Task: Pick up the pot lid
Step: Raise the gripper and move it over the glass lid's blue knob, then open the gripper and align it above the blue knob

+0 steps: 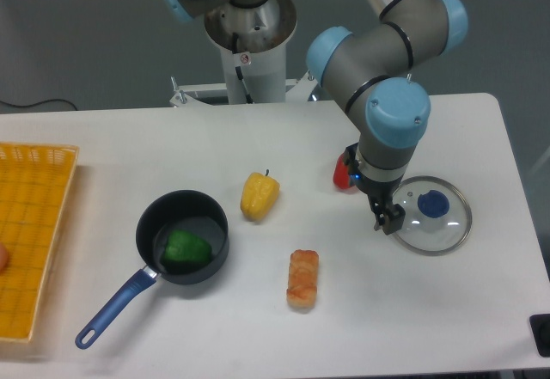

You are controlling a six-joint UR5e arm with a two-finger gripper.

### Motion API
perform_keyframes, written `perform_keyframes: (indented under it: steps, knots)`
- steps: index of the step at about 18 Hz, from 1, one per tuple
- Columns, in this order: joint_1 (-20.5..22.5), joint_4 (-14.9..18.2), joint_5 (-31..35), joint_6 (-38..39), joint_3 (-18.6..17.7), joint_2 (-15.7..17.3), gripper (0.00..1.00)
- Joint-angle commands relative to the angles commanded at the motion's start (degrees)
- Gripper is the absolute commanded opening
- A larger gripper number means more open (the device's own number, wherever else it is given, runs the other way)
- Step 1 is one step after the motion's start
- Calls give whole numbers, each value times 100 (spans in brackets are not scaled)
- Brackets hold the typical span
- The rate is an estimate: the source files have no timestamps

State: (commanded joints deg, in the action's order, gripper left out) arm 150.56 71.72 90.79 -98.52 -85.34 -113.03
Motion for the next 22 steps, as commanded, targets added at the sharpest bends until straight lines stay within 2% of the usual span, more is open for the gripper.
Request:
perform_keyframes:
  steps: [7,10,12,20,22]
  knots:
    - [79,-141,-9,34,-44,26,100]
    - [351,-194,-323,-18,-79,9,100]
    - [693,-229,-623,-36,-149,9,100]
    - [1160,-247,-598,-53,-202,18,100]
    - [1222,-282,-589,-45,-220,-78,100]
